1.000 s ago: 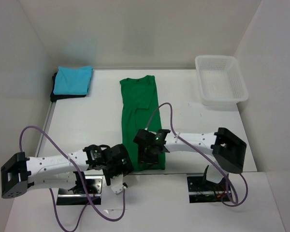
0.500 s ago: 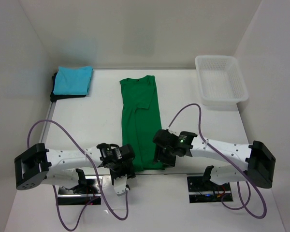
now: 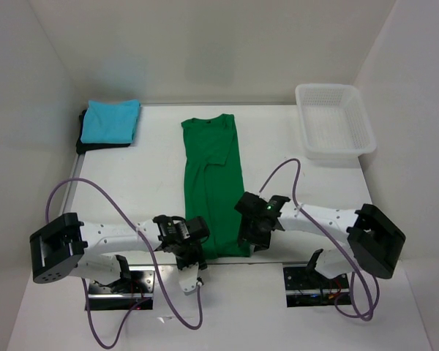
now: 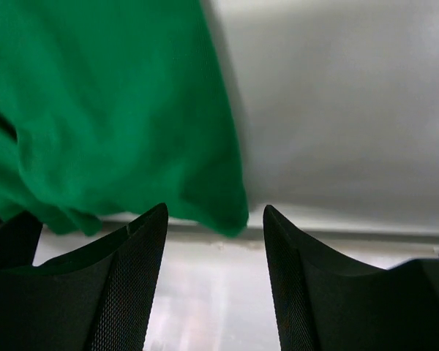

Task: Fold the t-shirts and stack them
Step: Grab the bottom of the folded rectangular tshirt with both arms

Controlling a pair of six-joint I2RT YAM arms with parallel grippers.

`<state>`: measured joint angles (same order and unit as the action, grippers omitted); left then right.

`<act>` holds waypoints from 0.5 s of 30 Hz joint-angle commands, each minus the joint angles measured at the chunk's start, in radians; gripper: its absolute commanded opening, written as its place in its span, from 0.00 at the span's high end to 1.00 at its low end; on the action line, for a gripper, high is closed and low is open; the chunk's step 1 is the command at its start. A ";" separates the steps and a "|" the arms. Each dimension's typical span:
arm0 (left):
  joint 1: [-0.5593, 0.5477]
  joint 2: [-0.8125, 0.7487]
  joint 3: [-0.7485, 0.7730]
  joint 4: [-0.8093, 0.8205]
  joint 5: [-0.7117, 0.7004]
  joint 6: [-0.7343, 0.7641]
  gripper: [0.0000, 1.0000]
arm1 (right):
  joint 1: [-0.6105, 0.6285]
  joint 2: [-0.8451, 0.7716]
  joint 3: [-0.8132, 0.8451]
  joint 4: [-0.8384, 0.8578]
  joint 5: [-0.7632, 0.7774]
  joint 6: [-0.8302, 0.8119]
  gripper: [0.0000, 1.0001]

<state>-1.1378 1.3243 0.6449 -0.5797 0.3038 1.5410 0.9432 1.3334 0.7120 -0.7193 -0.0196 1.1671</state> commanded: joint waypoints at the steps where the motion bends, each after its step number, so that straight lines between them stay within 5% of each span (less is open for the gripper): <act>1: -0.005 0.015 -0.033 0.038 0.064 -0.001 0.53 | -0.038 0.062 -0.009 0.116 -0.016 -0.076 0.39; 3: -0.005 0.015 -0.043 0.038 0.064 -0.010 0.77 | -0.038 0.108 0.003 0.116 -0.025 -0.089 0.43; 4: -0.005 0.006 -0.044 0.049 0.064 -0.010 0.80 | -0.038 0.108 0.003 0.116 -0.035 -0.089 0.43; 8: -0.005 -0.003 -0.044 0.049 0.064 -0.019 0.81 | -0.038 0.084 -0.006 0.107 -0.036 -0.089 0.50; 10: -0.005 -0.004 -0.044 0.061 0.064 -0.044 0.96 | -0.038 0.061 -0.006 0.081 -0.048 -0.089 0.50; 15: -0.005 -0.022 -0.044 0.070 0.075 -0.077 0.98 | -0.038 -0.017 -0.062 0.081 -0.072 -0.070 0.50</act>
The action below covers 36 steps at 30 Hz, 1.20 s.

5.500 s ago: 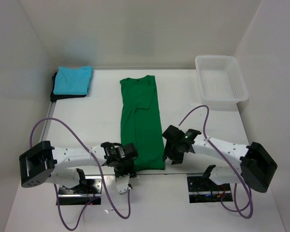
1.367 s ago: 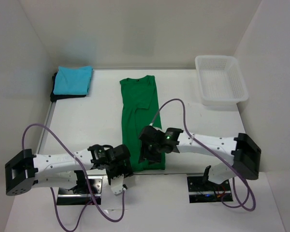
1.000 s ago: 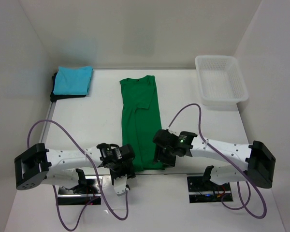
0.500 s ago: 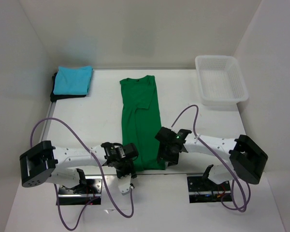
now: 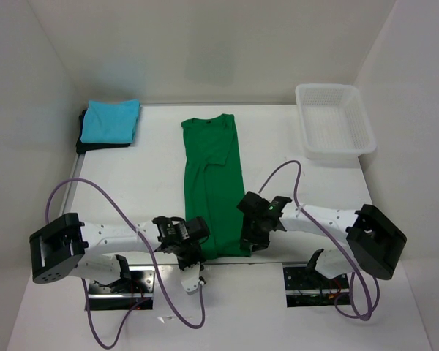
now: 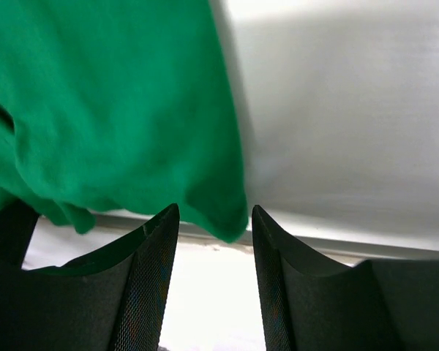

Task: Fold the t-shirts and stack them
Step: Grab the bottom of the folded rectangular tshirt with both arms

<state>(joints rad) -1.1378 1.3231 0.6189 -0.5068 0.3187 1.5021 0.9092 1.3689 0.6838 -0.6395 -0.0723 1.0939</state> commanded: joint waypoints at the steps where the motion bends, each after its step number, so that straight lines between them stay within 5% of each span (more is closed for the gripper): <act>1: -0.005 -0.021 -0.018 -0.002 0.060 -0.039 0.98 | -0.004 -0.053 -0.042 0.014 -0.029 0.014 0.50; 7: -0.005 -0.030 -0.018 -0.002 0.060 -0.048 0.98 | -0.004 -0.044 -0.081 0.064 -0.064 0.014 0.50; 14: -0.005 -0.030 -0.027 0.016 0.060 -0.066 0.99 | -0.004 0.004 -0.070 0.107 -0.075 0.004 0.64; 21: -0.005 -0.039 -0.036 0.016 0.051 -0.066 0.99 | -0.004 0.033 -0.038 0.097 -0.052 -0.005 0.57; 27: -0.005 -0.048 -0.036 0.034 0.042 -0.092 1.00 | -0.004 0.067 -0.029 0.083 -0.077 -0.014 1.00; 36: 0.123 -0.078 0.091 -0.022 0.085 -0.333 1.00 | -0.024 0.088 0.229 -0.109 0.005 -0.150 1.00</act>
<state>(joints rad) -1.0813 1.2766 0.6247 -0.4908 0.3386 1.2739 0.9012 1.4281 0.8055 -0.6868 -0.1150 1.0164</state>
